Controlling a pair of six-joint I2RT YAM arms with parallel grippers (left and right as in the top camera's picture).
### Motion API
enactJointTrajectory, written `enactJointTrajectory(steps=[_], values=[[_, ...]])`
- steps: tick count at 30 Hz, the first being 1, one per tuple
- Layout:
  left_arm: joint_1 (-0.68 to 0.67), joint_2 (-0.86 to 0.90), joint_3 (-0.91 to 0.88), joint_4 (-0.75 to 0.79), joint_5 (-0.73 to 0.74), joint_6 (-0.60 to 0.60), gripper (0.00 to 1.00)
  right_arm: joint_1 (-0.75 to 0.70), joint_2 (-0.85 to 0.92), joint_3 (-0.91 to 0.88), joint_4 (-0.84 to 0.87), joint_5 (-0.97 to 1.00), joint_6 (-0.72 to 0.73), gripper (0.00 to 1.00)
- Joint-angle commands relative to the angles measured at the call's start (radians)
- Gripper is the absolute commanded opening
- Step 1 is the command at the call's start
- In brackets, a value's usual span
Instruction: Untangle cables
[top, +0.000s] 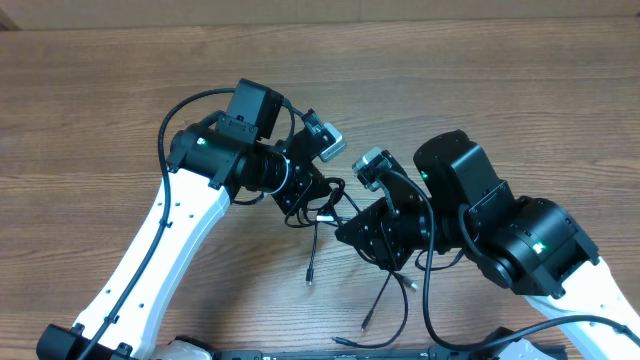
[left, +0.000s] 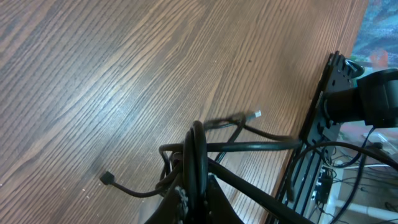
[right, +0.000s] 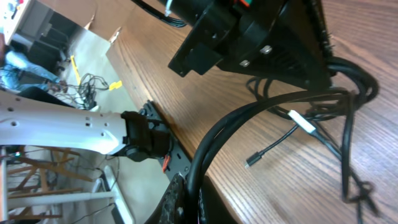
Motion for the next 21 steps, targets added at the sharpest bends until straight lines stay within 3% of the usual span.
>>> enactJointTrajectory(steps=[1, 8, 17, 21], values=[[-0.002, 0.006, -0.003, -0.002, 0.019, 0.003, 0.04, 0.006, -0.017, 0.045, 0.001, -0.041, 0.011, 0.04], [0.0, 0.005, -0.003, 0.003, 0.008, -0.047, 0.04, 0.006, -0.016, 0.045, -0.113, 0.02, 0.003, 0.04], [0.0, -0.028, 0.0, 0.158, 0.032, -0.288, 0.04, 0.006, -0.01, 0.013, -0.179, 0.056, 0.003, 0.06], [0.0, -0.062, 0.022, 0.19, 0.102, -0.3, 0.04, 0.006, 0.015, -0.027, -0.18, 0.056, 0.004, 0.06]])
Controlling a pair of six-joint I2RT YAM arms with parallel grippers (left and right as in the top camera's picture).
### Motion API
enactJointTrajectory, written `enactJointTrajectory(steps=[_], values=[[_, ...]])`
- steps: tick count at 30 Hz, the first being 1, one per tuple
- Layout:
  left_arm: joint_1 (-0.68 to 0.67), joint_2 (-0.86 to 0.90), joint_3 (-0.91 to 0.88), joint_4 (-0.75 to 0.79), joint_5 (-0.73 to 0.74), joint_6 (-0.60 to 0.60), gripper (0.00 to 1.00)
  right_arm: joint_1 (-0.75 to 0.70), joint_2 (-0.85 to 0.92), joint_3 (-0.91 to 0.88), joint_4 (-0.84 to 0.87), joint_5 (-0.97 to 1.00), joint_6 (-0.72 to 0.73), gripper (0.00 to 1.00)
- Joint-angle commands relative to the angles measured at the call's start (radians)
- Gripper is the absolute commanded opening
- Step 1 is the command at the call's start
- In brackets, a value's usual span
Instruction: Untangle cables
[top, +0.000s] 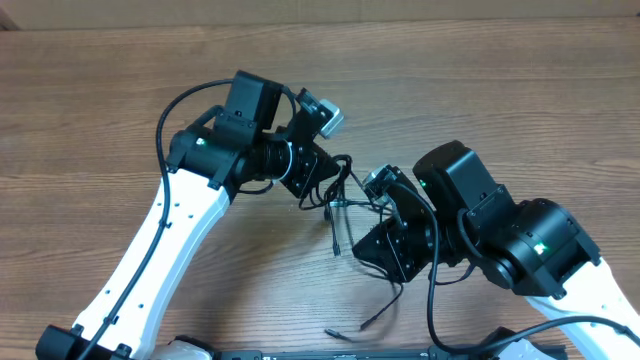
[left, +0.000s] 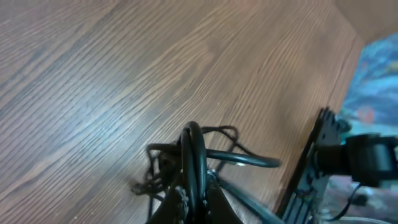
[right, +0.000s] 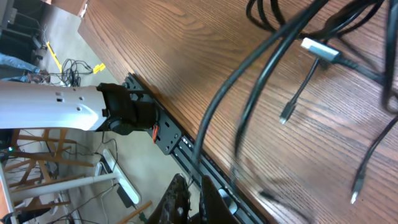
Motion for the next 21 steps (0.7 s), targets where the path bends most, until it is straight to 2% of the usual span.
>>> enactJointTrajectory(steps=[1, 7, 12, 14, 18, 21], values=[[0.0, -0.063, 0.033, 0.015, 0.082, -0.064, 0.04, 0.006, 0.026, -0.035, 0.002, 0.0, 0.0, 0.05], [0.0, -0.114, 0.09, 0.001, 0.081, -0.089, 0.04, 0.006, 0.09, -0.08, 0.03, 0.021, 0.0, 0.04], [0.006, -0.165, 0.112, -0.061, 0.005, -0.076, 0.04, 0.004, 0.074, -0.078, 0.072, 0.241, 0.061, 0.12], [0.006, -0.188, 0.112, -0.108, -0.06, -0.077, 0.04, 0.003, 0.045, -0.078, 0.122, 0.263, 0.06, 0.25], [0.006, -0.209, 0.112, -0.161, -0.041, -0.076, 0.04, 0.003, 0.0, -0.078, 0.204, 0.283, 0.061, 0.57], [0.006, -0.22, 0.112, -0.19, -0.039, -0.045, 0.04, 0.003, -0.023, -0.078, 0.243, 0.304, 0.063, 0.7]])
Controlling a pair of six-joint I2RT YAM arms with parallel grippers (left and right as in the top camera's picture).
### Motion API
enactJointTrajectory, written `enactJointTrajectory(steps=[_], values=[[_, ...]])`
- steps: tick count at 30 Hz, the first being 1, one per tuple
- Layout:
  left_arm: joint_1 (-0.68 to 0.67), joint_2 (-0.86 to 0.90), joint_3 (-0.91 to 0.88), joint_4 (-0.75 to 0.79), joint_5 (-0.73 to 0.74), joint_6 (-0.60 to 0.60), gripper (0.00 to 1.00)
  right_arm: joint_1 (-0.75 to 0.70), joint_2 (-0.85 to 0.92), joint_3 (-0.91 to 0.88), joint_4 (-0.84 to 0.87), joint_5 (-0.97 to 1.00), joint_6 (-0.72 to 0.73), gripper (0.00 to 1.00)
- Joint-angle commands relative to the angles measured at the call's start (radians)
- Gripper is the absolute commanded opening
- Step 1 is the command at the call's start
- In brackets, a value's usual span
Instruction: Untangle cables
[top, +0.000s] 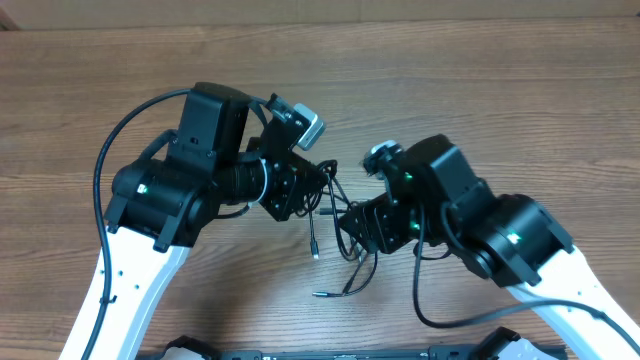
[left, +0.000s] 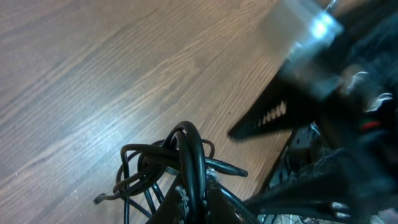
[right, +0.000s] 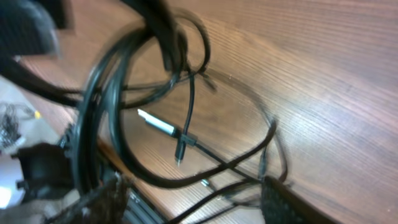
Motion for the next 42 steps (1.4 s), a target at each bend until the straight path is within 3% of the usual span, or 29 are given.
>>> enactJointTrajectory(steps=[1, 13, 17, 23, 25, 27, 33, 36, 42], values=[[0.005, -0.027, 0.027, -0.018, 0.001, 0.024, 0.04, 0.003, -0.038, 0.004, 0.027, 0.055, 0.012, 0.72], [-0.009, -0.033, 0.027, -0.024, 0.052, 0.02, 0.04, 0.003, -0.04, 0.004, 0.098, -0.066, 0.016, 0.74], [-0.011, -0.033, 0.027, -0.019, 0.053, 0.019, 0.04, 0.003, -0.04, 0.004, 0.15, -0.121, 0.016, 0.7], [-0.011, -0.033, 0.027, -0.019, 0.055, 0.012, 0.04, 0.003, -0.039, 0.004, 0.148, -0.127, 0.016, 0.47], [-0.011, -0.033, 0.027, -0.02, 0.057, 0.012, 0.04, 0.003, -0.039, 0.004, 0.148, -0.124, 0.015, 0.43], [-0.011, -0.034, 0.027, -0.024, 0.061, 0.012, 0.04, 0.003, -0.039, 0.004, 0.145, -0.089, 0.012, 0.45], [-0.011, -0.071, 0.035, -0.058, 0.082, 0.046, 0.04, 0.003, -0.039, 0.004, 0.127, 0.109, -0.002, 0.63], [-0.009, -0.106, 0.057, -0.097, 0.063, 0.12, 0.04, 0.003, -0.04, 0.004, 0.126, 0.166, -0.066, 0.71], [-0.009, -0.188, 0.084, -0.184, 0.024, 0.338, 0.04, 0.003, -0.048, 0.004, 0.13, 0.275, -0.132, 0.74]])
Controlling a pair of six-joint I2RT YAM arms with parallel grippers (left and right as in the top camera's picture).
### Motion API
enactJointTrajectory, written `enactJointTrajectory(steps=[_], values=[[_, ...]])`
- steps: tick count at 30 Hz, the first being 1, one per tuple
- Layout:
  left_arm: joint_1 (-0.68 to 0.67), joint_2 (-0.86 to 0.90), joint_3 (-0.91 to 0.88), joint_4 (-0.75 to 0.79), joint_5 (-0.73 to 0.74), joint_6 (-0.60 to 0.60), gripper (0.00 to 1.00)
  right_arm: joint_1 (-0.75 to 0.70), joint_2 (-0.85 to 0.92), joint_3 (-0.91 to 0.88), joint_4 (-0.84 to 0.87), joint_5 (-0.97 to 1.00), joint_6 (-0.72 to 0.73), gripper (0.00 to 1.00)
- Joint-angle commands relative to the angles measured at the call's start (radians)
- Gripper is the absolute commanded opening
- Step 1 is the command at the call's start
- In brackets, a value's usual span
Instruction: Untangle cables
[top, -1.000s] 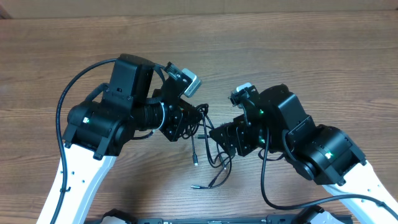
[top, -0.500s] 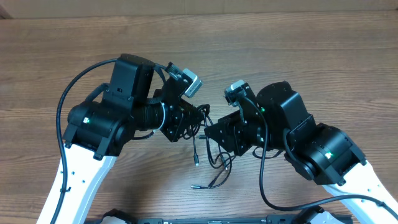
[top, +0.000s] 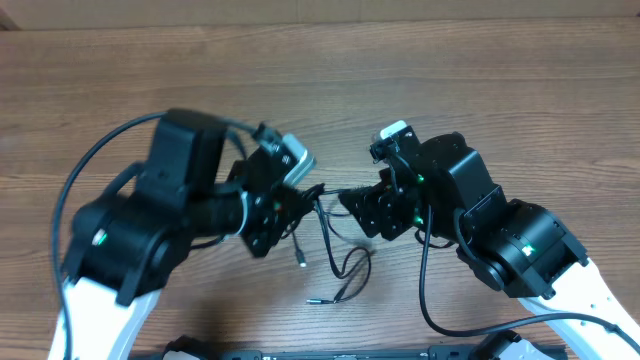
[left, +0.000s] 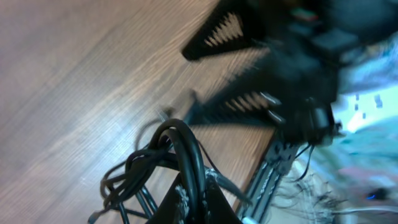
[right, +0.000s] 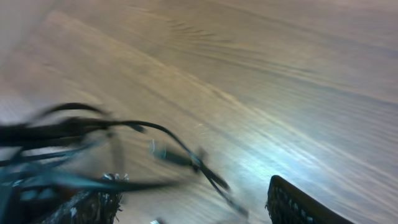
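Observation:
Thin black cables (top: 335, 238) hang in a loose tangle between the two grippers, with plug ends dangling toward the table's front. My left gripper (top: 277, 208) is shut on a thick looped bundle of them (left: 184, 144), and the jaws (left: 194, 199) pinch the loop's base. My right gripper (top: 366, 212) faces it from the right. In the right wrist view its gripper (right: 196, 208) stands wide open. Blurred strands (right: 124, 127) and a silver-tipped plug (right: 157, 149) cross just above the left finger (right: 93, 208). Whether any strand rests on that finger cannot be told.
The wooden table (top: 520, 90) stretches away behind both arms. A black rail (top: 300, 353) runs along its front edge. The right arm's black fingers (left: 249, 102) loom close ahead in the left wrist view. The left arm (top: 140, 235) is high and blurred.
My left arm has risen toward the overhead camera, still shut on the bundle. My right gripper sits slightly farther back, still open. The loops before it have become stretched strands off to its left.
Both grippers were first shut on cables close together near the front. Then the left stood farther back and the right nearer the front, with cable stretched between. After that the right jaws were open beside the tangle. Now the left alone holds the bundle.

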Motion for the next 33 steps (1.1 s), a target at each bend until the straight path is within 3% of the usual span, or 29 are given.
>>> enactJointTrajectory(steps=[1, 4, 11, 14, 16, 19, 23, 27, 33], values=[[-0.006, -0.064, 0.039, -0.027, 0.017, 0.187, 0.04, -0.002, -0.018, 0.004, 0.014, 0.106, -0.076, 0.74], [-0.006, -0.091, 0.039, -0.051, 0.03, 0.228, 0.04, -0.002, -0.022, 0.004, 0.026, 0.214, -0.052, 0.75], [-0.006, -0.116, 0.039, -0.073, 0.095, 0.306, 0.04, -0.002, -0.022, 0.004, -0.018, 0.536, 0.148, 0.82], [-0.006, -0.118, 0.039, -0.092, 0.1, 0.36, 0.04, -0.002, -0.022, 0.004, -0.034, 0.576, 0.175, 0.82], [-0.006, -0.118, 0.039, -0.118, 0.103, 0.424, 0.04, -0.002, -0.024, 0.004, -0.028, 0.463, 0.138, 0.82], [-0.006, -0.118, 0.039, -0.138, 0.119, 0.474, 0.04, -0.002, -0.024, 0.004, -0.008, 0.1, -0.092, 0.82], [-0.006, -0.118, 0.039, -0.161, 0.281, 0.591, 0.05, -0.002, -0.022, 0.004, 0.006, -0.259, -0.345, 0.82], [-0.006, -0.118, 0.039, -0.192, 0.407, 0.734, 0.06, -0.002, -0.02, 0.004, -0.001, -0.374, -0.452, 0.81], [-0.006, -0.118, 0.039, -0.188, 0.346, 0.74, 0.06, -0.002, -0.02, 0.004, -0.047, -0.42, -0.576, 0.77]])
